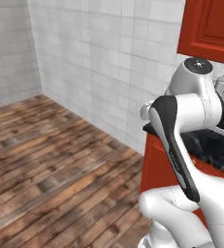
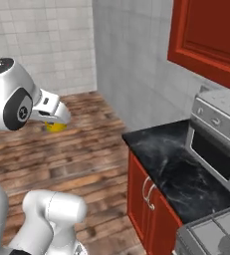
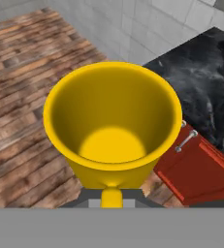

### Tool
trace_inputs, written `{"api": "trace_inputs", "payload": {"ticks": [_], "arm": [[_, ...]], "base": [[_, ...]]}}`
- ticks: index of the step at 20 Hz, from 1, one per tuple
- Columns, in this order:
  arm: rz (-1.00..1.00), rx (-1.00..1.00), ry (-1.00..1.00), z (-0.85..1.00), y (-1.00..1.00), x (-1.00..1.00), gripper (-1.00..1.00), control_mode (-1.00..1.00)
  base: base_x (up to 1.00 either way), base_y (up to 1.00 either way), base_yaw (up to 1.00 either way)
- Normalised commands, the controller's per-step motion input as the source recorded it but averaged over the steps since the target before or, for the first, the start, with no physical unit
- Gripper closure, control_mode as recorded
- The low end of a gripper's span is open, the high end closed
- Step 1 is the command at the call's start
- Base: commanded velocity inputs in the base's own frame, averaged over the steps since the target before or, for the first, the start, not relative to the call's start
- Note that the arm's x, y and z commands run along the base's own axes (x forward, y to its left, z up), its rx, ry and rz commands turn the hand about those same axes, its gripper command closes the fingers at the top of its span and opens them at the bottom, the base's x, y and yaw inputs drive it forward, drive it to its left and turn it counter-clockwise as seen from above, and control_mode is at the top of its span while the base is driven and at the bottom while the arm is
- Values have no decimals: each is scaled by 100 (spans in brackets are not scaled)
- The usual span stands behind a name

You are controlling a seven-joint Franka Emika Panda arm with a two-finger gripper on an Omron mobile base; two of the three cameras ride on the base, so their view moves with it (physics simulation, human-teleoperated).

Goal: There is a tray on the dining counter. Grab the cup, mug, and pitcher and place them on the tray. The pitcher may be placed next to the tray if it cannot fit the tray.

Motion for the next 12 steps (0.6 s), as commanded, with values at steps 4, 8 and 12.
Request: {"api": "trace_inputs", "payload": {"ticks": [4,8,12], "arm": [[0,0,0,0,0,0,100,100],[0,0,0,0,0,0,100,100],[0,0,0,0,0,0,100,100]], "base": [[100,0,54],[100,1,38],[100,5,19]]}}
